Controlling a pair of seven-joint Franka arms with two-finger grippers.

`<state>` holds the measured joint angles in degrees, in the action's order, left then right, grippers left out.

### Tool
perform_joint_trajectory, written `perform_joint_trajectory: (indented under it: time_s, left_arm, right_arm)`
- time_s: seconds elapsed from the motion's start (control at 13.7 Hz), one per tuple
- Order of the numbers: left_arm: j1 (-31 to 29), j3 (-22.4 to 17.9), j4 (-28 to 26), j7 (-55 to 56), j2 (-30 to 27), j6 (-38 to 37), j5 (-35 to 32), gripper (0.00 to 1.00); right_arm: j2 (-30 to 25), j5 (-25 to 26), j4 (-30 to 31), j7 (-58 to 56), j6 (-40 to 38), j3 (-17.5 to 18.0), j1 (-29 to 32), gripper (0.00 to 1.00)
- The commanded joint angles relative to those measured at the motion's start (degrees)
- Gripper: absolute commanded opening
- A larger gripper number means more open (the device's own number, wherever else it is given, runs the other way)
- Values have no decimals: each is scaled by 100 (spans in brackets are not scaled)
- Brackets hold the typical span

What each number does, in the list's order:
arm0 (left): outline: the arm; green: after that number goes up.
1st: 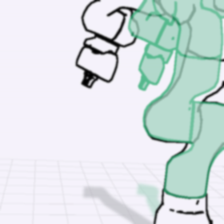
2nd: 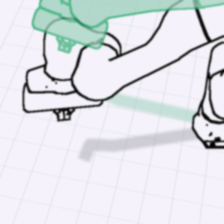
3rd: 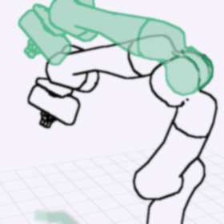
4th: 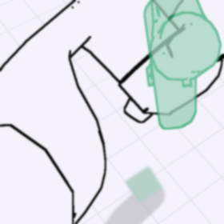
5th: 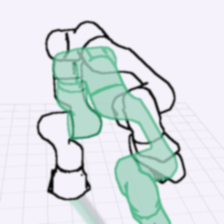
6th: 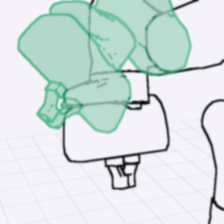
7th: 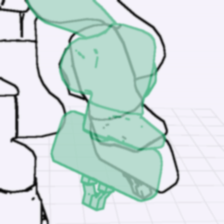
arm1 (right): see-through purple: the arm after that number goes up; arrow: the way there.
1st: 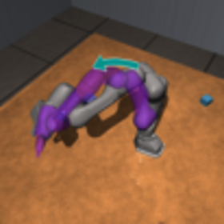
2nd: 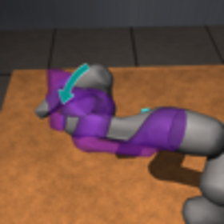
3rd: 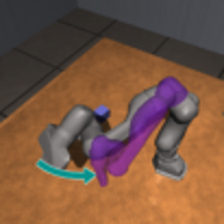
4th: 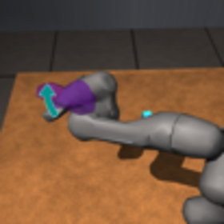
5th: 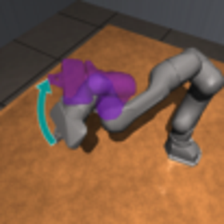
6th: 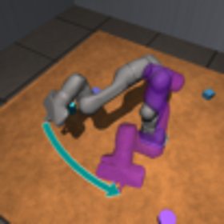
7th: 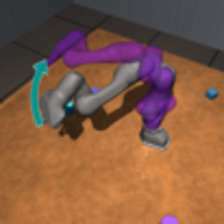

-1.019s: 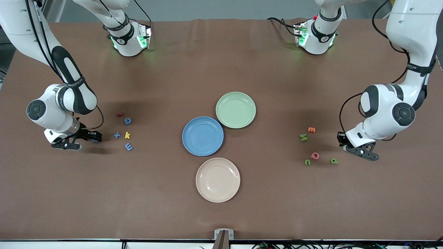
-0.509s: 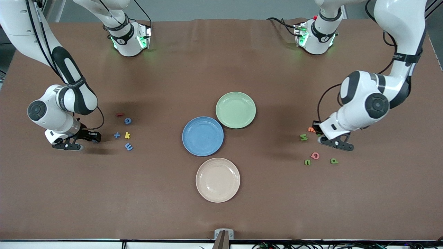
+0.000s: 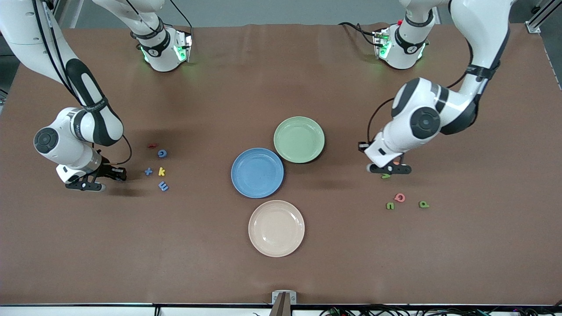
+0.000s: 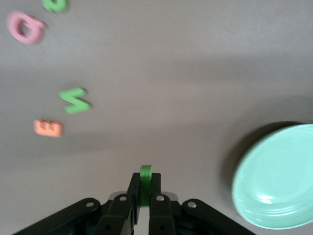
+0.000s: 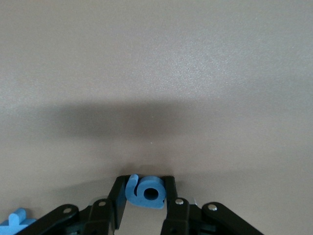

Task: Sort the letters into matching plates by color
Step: 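Carry the green I and blue 6 to the green and blue plates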

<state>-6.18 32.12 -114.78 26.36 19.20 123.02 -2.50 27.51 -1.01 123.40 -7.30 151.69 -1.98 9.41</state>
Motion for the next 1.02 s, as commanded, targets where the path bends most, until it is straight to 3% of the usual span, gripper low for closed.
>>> perform_joint_trajectory:
  time_s: [0.0, 0.29, 0.73, 0.8, 0.87, 0.95]
  left_arm:
    - [457, 48, 26, 849, 75, -41, -23, 0]
    - [1029, 48, 26, 1853, 286, 354, -5, 0]
    - [1592, 31, 26, 2821, 769, 1179, -40, 5]
    - [1637, 39, 26, 2848, 813, 1259, -49, 14]
    - [1655, 31, 35, 2874, 814, 1268, -40, 48]
    - [1646, 31, 35, 3057, 814, 1269, -40, 90]
  right_arm:
    - [-104, -66, -218, 44, -567, 83, -88, 8]
    - [-377, -66, -737, 990, -1676, 101, -552, 5]
    - [-369, -66, -1132, 3933, -1739, 101, -2151, 0]
    - [-334, -66, -1316, 4434, -1739, 101, -2415, 0]
    - [-203, -74, -1518, 4883, -1739, 101, -2687, 0]
    - [-80, -74, -1712, 5314, -1748, 101, -2890, 0]
